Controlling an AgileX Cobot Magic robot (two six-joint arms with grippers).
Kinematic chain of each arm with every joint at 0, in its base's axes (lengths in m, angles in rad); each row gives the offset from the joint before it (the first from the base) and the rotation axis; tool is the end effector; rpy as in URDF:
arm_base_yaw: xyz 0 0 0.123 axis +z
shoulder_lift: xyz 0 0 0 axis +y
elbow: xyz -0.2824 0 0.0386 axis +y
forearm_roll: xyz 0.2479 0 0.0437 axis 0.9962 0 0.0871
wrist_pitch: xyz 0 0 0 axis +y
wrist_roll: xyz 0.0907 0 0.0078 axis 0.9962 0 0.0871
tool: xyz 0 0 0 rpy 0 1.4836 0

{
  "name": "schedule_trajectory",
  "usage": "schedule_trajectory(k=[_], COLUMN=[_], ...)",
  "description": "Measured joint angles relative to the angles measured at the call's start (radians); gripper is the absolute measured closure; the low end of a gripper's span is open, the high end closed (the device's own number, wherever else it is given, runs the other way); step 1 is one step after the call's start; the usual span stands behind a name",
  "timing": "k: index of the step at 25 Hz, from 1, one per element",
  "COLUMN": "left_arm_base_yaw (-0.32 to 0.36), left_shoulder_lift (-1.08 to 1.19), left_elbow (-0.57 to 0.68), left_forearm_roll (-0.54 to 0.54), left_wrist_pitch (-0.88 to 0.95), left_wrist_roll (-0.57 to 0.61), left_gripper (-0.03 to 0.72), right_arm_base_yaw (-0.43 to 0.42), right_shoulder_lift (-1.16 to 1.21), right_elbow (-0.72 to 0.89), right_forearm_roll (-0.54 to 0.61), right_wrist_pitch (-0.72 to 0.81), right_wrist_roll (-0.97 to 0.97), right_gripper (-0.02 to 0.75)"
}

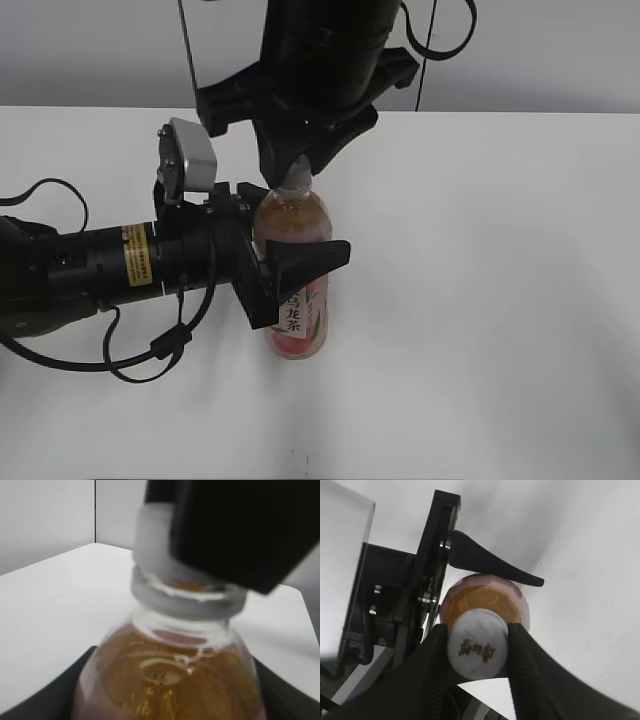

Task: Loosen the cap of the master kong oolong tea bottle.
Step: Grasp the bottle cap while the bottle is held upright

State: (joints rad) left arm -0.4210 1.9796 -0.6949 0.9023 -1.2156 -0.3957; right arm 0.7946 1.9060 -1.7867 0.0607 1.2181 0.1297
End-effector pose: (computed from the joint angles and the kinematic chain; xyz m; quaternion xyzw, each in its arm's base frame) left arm 0.2650 -0.1920 0.1310 0.4059 0.6255 -0.4186 0.5185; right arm 0.2830 0.2957 0.3046 -0.3165 0.9346 0.0978 0.1295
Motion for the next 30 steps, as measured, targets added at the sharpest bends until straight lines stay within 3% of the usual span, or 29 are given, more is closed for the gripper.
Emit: schedule_trajectory(k=[9,30], left_arm_base_yaw=[0.000,0.000], left_shoulder_lift=[0.000,0.000], left_elbow=[0.000,0.000], left_forearm_roll=[0.004,0.010], left_wrist_pitch=[0.000,-0.001], left_wrist_roll=[0.001,0.008], left_gripper=[0.241,0.241], right_arm_base_yaw=[-0.001,-0.002], right_shoulder_lift=[0.000,0.000], right_elbow=[0.000,0.000], right_forearm_roll=[0.023,0.025], right_wrist_pitch=[0.000,0.000], right_wrist_roll=[-0.210,-1.322], right_gripper=[0.462,0.462])
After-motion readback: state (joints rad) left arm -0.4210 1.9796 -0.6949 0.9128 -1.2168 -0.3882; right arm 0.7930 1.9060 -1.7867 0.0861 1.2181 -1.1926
